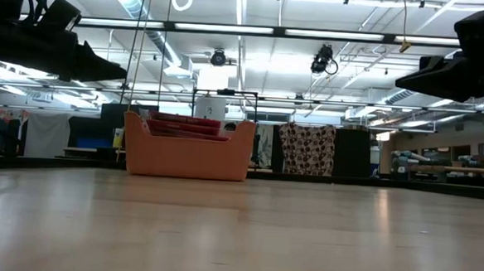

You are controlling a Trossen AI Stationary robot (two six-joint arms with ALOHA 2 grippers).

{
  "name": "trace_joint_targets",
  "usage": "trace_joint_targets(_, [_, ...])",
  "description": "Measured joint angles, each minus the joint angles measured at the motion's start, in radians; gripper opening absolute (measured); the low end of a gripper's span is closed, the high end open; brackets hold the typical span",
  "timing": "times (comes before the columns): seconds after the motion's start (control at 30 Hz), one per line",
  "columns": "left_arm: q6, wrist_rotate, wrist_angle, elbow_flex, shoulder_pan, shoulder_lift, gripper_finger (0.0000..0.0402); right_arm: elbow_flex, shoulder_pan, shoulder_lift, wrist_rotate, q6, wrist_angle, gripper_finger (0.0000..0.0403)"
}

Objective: Sort popcorn bags into baskets
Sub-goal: Return to Home Position

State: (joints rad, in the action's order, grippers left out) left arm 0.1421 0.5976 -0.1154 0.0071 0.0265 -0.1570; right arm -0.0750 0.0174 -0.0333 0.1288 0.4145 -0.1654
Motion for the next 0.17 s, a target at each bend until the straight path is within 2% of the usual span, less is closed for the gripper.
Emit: trace_joint_targets(0.17, [0.000,0.000,0.000,0.000,0.000,0.000,0.0142,0.000,0.000,0.000,0.000,0.000,0.000,0.0068])
